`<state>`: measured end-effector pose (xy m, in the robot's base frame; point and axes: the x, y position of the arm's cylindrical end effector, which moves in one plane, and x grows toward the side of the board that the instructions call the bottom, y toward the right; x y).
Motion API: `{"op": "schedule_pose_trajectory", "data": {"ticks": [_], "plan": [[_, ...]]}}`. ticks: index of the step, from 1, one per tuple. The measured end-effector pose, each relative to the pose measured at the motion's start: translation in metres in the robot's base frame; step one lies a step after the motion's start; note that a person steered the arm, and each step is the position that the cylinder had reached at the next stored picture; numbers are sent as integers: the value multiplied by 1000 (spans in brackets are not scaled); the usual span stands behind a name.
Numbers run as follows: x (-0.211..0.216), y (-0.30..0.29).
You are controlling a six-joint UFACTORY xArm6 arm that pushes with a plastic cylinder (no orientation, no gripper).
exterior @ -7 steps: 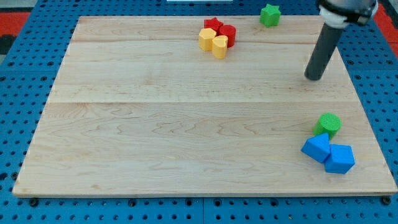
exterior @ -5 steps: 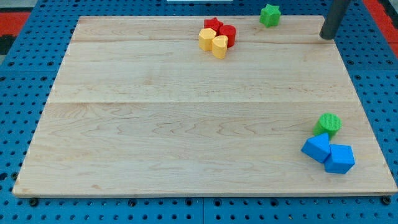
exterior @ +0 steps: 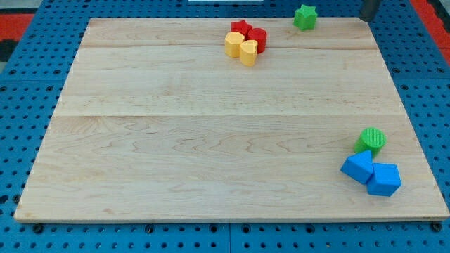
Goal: Push the green star to top center
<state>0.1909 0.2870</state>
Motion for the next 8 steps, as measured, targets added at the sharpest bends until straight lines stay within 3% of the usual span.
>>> {"op": "schedule_pose_trajectory", "data": {"ticks": [3, 5, 6, 8], "plan": [[1, -10], [1, -74], [1, -75], [30, -176]]}}
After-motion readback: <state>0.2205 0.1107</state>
